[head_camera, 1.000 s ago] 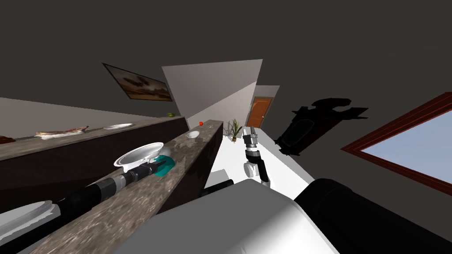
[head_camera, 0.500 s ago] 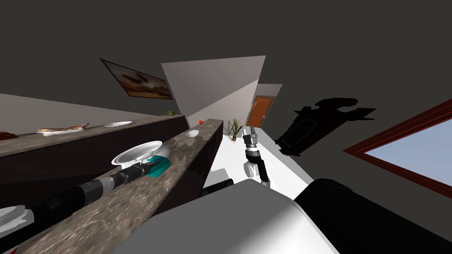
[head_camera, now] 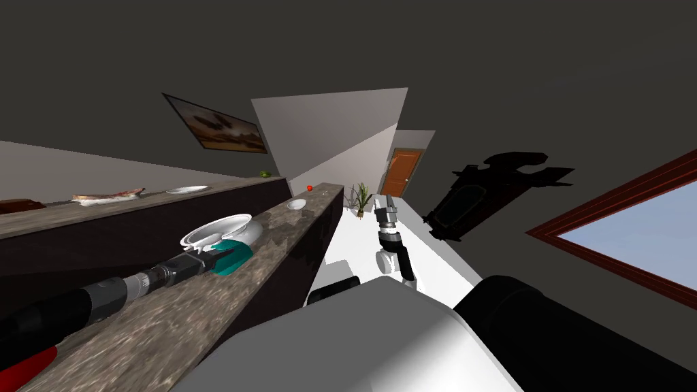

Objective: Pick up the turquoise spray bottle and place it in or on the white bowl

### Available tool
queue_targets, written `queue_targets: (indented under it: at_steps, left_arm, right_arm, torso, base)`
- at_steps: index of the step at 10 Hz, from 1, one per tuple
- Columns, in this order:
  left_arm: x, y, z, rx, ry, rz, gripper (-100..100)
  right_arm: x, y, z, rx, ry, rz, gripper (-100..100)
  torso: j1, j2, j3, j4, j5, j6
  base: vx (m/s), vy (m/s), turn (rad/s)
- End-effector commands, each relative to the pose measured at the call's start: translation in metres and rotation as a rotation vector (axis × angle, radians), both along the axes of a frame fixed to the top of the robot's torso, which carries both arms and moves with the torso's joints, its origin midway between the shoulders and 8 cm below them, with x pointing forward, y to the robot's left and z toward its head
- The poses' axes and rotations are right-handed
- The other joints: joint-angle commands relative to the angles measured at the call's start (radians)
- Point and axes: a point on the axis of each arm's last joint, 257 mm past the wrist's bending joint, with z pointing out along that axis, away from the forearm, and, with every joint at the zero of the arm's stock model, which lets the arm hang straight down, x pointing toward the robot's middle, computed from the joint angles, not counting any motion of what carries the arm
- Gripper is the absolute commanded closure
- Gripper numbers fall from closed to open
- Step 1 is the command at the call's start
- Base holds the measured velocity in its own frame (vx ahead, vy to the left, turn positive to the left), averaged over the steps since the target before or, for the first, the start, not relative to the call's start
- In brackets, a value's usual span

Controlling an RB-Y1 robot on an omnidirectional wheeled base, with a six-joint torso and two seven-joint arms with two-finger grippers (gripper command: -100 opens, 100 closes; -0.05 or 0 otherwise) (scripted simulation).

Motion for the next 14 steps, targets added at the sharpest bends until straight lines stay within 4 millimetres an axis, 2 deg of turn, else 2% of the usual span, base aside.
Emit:
queue_targets:
  at_steps: [1,9,12,14]
  left_arm:
    - [0.000,0.012,0.007,0.038,-0.005,-0.011,100]
    - [0.000,0.070,0.063,0.223,-0.024,-0.054,100]
    - [0.006,0.084,0.086,0.237,-0.035,-0.038,100]
    - [0.012,0.089,0.098,0.207,-0.043,-0.008,100]
  right_arm:
    - [0.000,0.000,0.000,0.000,0.000,0.000,0]
    - [0.000,0.000,0.000,0.000,0.000,0.000,0]
    - [0.000,0.000,0.000,0.000,0.000,0.000,0]
    - [0.000,0.000,0.000,0.000,0.000,0.000,0]
  torso:
    - [0.000,0.000,0.000,0.000,0.000,0.000]
    - [-0.005,-0.003,-0.002,-0.001,-0.003,0.002]
    - [-0.005,-0.007,-0.004,-0.001,-0.004,0.003]
    - [-0.006,-0.018,-0.010,-0.003,-0.004,0.007]
  base:
    - [-0.023,-0.044,-0.004]
    - [-0.020,-0.070,-0.020]
    - [0.062,-0.056,-0.108]
    - [0.205,-0.050,-0.264]
